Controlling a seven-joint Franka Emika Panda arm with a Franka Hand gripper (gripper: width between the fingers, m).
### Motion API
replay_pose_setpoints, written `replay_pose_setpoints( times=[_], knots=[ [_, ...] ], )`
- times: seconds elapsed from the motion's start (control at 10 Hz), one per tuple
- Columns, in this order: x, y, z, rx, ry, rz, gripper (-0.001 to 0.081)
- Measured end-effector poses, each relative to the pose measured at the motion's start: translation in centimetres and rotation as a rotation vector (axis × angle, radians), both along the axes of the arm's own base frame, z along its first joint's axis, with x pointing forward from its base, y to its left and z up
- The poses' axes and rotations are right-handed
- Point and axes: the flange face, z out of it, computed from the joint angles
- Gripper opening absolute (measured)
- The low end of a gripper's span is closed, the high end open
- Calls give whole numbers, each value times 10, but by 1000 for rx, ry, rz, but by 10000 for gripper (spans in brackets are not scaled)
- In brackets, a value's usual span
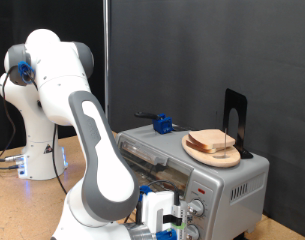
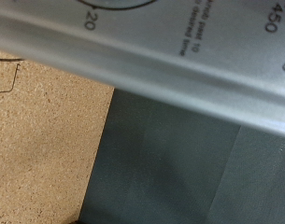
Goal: Make a piece of toast with the oven
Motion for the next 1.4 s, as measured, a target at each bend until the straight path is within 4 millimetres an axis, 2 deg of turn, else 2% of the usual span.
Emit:
replay_pose_setpoints(
  times=[0.2,0.6,1.4],
  knots=[
    [1,1,1,5,7,3,805],
    [1,4,-5,38,129,26,808],
    [7,10,-16,12,109,20,808]
  ],
)
